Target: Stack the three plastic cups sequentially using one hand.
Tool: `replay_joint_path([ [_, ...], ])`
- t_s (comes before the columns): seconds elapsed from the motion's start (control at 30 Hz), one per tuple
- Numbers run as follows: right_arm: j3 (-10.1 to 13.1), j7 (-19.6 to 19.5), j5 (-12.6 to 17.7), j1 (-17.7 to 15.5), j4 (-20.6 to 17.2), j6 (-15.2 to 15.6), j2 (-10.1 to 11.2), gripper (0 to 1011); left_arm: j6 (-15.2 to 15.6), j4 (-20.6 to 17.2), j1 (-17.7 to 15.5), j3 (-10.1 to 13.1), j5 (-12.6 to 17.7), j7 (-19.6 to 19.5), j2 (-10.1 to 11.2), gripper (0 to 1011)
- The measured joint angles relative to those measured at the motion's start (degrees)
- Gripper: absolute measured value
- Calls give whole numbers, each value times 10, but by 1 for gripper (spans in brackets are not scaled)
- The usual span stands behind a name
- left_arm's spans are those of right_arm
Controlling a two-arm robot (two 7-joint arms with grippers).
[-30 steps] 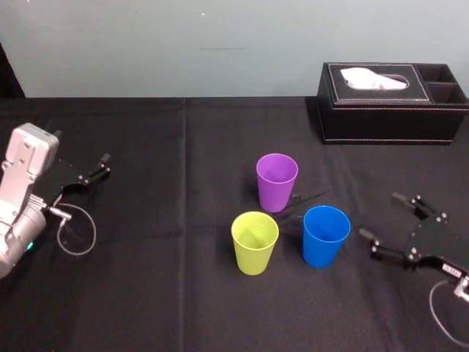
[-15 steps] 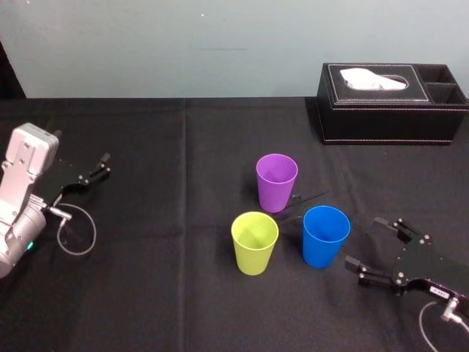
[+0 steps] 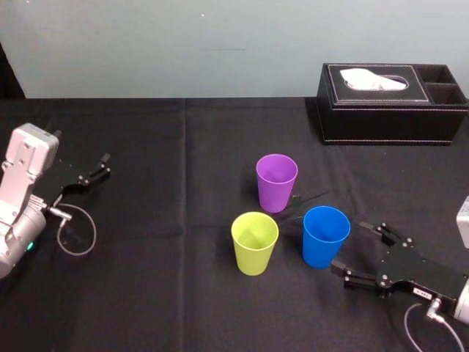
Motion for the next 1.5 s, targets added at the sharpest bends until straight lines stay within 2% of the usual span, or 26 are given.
replay_joint_path([
  [0.7,-28,5,-21,54,36,15,-34,1003,0,0,0,0,0,0,0,1011],
  [1.1,-47,-12,-44,83,49,23,-55,1003,0,0,0,0,0,0,0,1011],
  [1.4,-46,-13,-44,83,48,24,-55,1000,0,0,0,0,0,0,0,1011],
  [1.5,-46,-13,-44,82,48,23,-54,947,0,0,0,0,0,0,0,1012],
])
